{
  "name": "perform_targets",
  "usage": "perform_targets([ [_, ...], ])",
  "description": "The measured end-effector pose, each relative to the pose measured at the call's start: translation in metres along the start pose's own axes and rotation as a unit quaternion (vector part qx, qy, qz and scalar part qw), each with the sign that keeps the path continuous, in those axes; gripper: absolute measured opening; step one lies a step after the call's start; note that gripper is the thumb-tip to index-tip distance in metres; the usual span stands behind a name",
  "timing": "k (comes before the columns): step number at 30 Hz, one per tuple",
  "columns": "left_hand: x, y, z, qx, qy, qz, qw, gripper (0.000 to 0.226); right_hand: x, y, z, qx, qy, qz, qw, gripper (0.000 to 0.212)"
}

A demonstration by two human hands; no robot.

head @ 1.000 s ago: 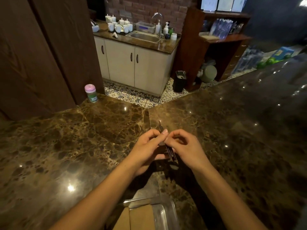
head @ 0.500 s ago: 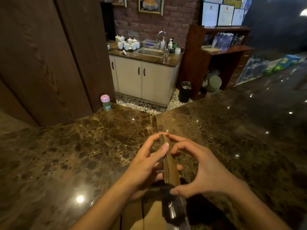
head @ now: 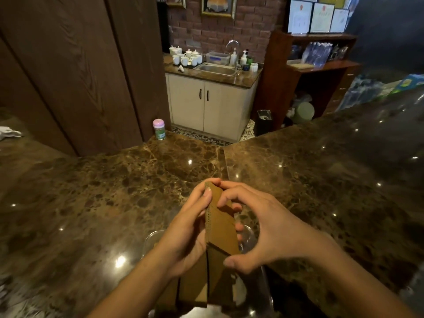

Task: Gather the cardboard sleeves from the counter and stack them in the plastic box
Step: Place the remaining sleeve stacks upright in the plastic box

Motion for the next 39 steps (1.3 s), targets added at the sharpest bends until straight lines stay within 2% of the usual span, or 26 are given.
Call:
perform_targets([
  [2, -0.001, 0.001, 0.009, 0.003, -0.008, -0.018, 1.0, 0.038, 0.006, -0.006, -0.002, -0.005, 0.0, 0.007, 1.0, 0.078],
  [5, -0.01, 0.008, 0.017, 0.019, 0.031, -0.067, 0.997, 0.048, 0.017, -0.013, -0.004, -0.008, -0.006, 0.027, 1.0, 0.078],
  [7, -0.019, 0.014, 0.02, 0.036, 0.047, -0.17, 0.984, 0.072, 0.022, -0.011, -0.005, -0.005, -0.007, 0.033, 0.999, 0.078],
  [8, -0.026, 0.012, 0.024, 0.023, 0.062, -0.228, 0.971, 0.074, 0.027, -0.008, -0.004, 0.0, -0.016, 0.04, 0.999, 0.079],
  [10, -0.044, 0.009, 0.039, -0.017, 0.118, -0.34, 0.933, 0.058, 0.039, 0.003, 0.001, 0.019, -0.057, 0.066, 0.996, 0.078],
  [12, -0.057, 0.023, 0.062, 0.02, 0.161, -0.481, 0.862, 0.05, 0.054, 0.017, 0.011, 0.038, -0.115, 0.099, 0.988, 0.078],
  [13, -0.061, 0.028, 0.07, 0.042, 0.152, -0.568, 0.808, 0.046, 0.062, 0.024, 0.016, 0.043, -0.141, 0.119, 0.982, 0.077],
  [14, -0.061, 0.026, 0.074, 0.044, 0.12, -0.665, 0.736, 0.047, 0.069, 0.03, 0.021, 0.048, -0.166, 0.137, 0.975, 0.077],
  [15, -0.063, 0.017, 0.076, 0.023, 0.077, -0.746, 0.661, 0.051, 0.077, 0.036, 0.026, 0.055, -0.192, 0.153, 0.968, 0.078],
  [16, -0.069, 0.003, 0.077, -0.028, 0.036, -0.797, 0.602, 0.057, 0.085, 0.041, 0.03, 0.061, -0.214, 0.167, 0.96, 0.08],
  [18, -0.083, -0.022, 0.08, -0.143, -0.014, -0.852, 0.503, 0.066, 0.099, 0.049, 0.032, 0.069, -0.242, 0.193, 0.948, 0.084],
  [19, -0.084, -0.03, 0.081, -0.172, -0.031, -0.867, 0.467, 0.066, 0.104, 0.052, 0.031, 0.073, -0.249, 0.206, 0.943, 0.087],
  [21, -0.079, -0.037, 0.079, -0.182, -0.043, -0.886, 0.424, 0.058, 0.114, 0.06, 0.028, 0.08, -0.255, 0.226, 0.937, 0.09],
  [23, -0.079, -0.041, 0.079, -0.191, -0.034, -0.895, 0.401, 0.049, 0.123, 0.065, 0.025, 0.082, -0.26, 0.24, 0.932, 0.092],
  [28, -0.082, -0.045, 0.078, -0.206, -0.011, -0.882, 0.424, 0.04, 0.134, 0.071, 0.022, 0.072, -0.247, 0.284, 0.924, 0.1],
  [33, -0.085, -0.047, 0.077, -0.189, -0.023, -0.89, 0.414, 0.044, 0.137, 0.068, 0.022, 0.064, -0.225, 0.308, 0.922, 0.102],
  [39, -0.096, -0.047, 0.082, -0.136, -0.016, -0.901, 0.412, 0.049, 0.137, 0.068, 0.025, 0.066, -0.217, 0.27, 0.936, 0.096],
])
Point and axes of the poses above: each hand's wrist, its own z-axis away from the middle knuckle, its own x-axis out of the palm, y = z × x, the point moved 10 cm from there along -z, towards the middle knuckle, and after that the axes turned 1 degree about z, right-handed, at the moved point
